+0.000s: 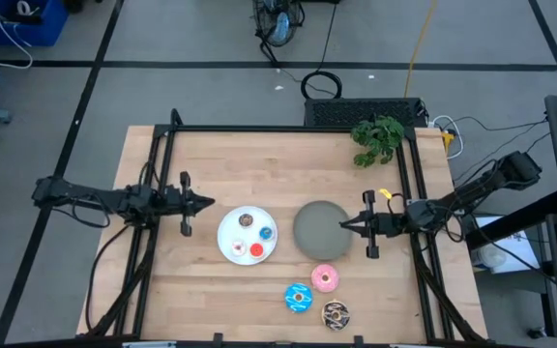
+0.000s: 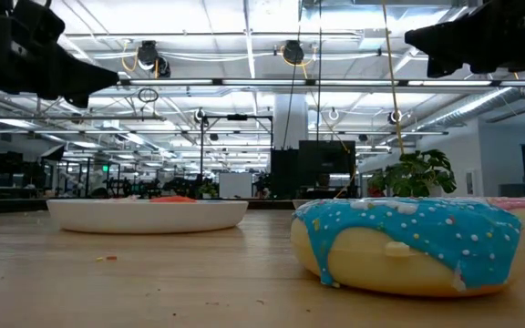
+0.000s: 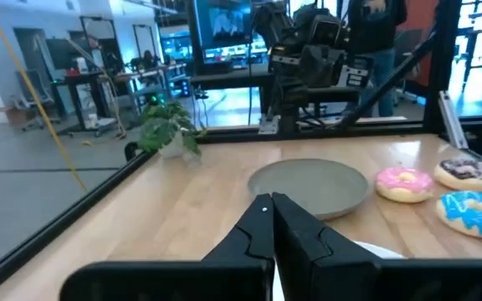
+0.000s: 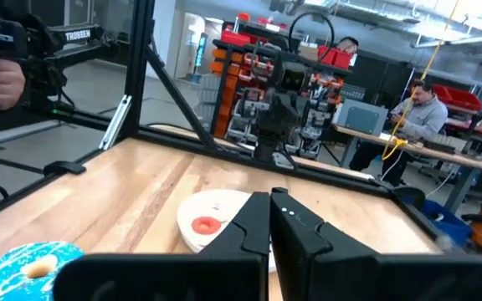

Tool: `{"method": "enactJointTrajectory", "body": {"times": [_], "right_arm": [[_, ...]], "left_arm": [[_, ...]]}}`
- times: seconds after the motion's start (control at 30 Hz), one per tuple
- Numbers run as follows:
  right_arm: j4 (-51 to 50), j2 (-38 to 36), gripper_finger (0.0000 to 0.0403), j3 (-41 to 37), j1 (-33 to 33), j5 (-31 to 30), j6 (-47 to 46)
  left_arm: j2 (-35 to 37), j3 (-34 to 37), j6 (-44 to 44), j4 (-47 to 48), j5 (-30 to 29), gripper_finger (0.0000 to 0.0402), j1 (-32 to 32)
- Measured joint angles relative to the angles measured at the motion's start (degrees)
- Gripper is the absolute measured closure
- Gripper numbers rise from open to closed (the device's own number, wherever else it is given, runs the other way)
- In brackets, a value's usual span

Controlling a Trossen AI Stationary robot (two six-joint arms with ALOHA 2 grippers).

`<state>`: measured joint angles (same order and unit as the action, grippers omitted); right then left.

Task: Pick & Place donuts
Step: Put the large blue donut on the gray plate

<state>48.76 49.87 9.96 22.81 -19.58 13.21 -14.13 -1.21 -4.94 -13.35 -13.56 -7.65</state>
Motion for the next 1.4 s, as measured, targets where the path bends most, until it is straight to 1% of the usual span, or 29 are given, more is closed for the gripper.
{"method": "enactJointTrajectory", "body": {"times": [0.1, 0.2, 0.33, 0.4, 0.47, 0.53, 0.6, 0.67, 0.73, 0.83, 0.93, 1.0, 1.07, 1.2, 1.3, 1.4], "right_arm": [[1.17, 0.0, 0.0403, 0.0, 0.0, -0.01, 2.41], [1.37, 0.0, 0.0403, 0.0, 0.0, -0.02, 2.66], [1.27, 0.0, 0.0403, 0.02, 0.15, -0.03, 2.55], [-2.05, 0.0, 0.0403, 1.17, 0.49, -0.17, 2.5], [-9.86, 0.23, 0.0403, 4.24, 1.31, -1.4, 1.49], [-20.12, 1.96, 0.0403, 9.47, 2.29, -4.43, -1.39], [-29.04, 4.68, 0.0403, 15.62, 3.41, -7.11, -4.49], [-36.76, 7.87, 0.0403, 22.67, 4.71, -7.79, -6.47], [-44.53, 11.22, 0.0403, 29.73, 5.89, -7.68, -8.24], [-52.35, 17.05, 0.0403, 38.96, 6.98, -8.47, -10.88], [-57.1, 23.41, 0.0403, 46.57, 7.64, -8.96, -11.76], [-60.53, 27.94, 0.0403, 51.32, 8.0, -8.88, -13.39], [-64.81, 32.56, 0.0403, 56.44, 8.52, -8.87, -16.65], [-75.67, 41.57, 0.0403, 66.19, 9.41, -8.67, -24.58], [-80.76, 47.5, 0.0403, 70.78, 9.57, -5.31, -26.52], [-81.28, 51.47, 0.0403, 72.8, 9.57, -1.01, -29.04]], "left_arm": [[-0.04, 0.65, -0.44, 1.06, -0.05, 0.0396, 0.06], [-0.11, 0.65, -0.41, 1.97, -0.2, 0.0396, 0.06], [-0.09, 0.65, -0.78, 2.33, -3.46, 0.0395, 0.06], [-0.1, 0.65, -0.55, 2.35, -4.82, 0.0395, 0.06], [-0.11, 0.65, -1.33, 2.35, -5.68, 0.0395, 0.06], [-0.11, 0.65, -3.03, 2.13, -7.72, 0.0394, 0.03], [-0.52, 0.65, -2.69, -2.43, -12.38, 0.0394, 0.06], [-0.81, 0.59, -0.1, -5.54, -17.68, 0.0394, 0.07], [-0.82, 0.59, 3.17, -4.97, -19.67, 0.0394, 0.09], [-0.85, 0.59, 4.6, -3.93, -19.52, 0.0394, 0.08], [-0.87, 0.59, 4.6, -1.36, -19.54, 0.0394, 0.08], [-0.85, 0.59, 3.02, 0.01, -19.56, 0.0394, 0.08], [-0.87, 0.59, 1.06, 1.32, -19.58, 0.0394, 0.08], [-0.87, 0.59, 0.53, 1.73, -19.6, 0.0394, 0.08], [-0.86, 0.59, 0.51, 0.16, -19.61, 0.0394, 0.08], [-0.87, 0.59, 0.52, -1.11, -19.6, 0.0394, 0.08]]}}
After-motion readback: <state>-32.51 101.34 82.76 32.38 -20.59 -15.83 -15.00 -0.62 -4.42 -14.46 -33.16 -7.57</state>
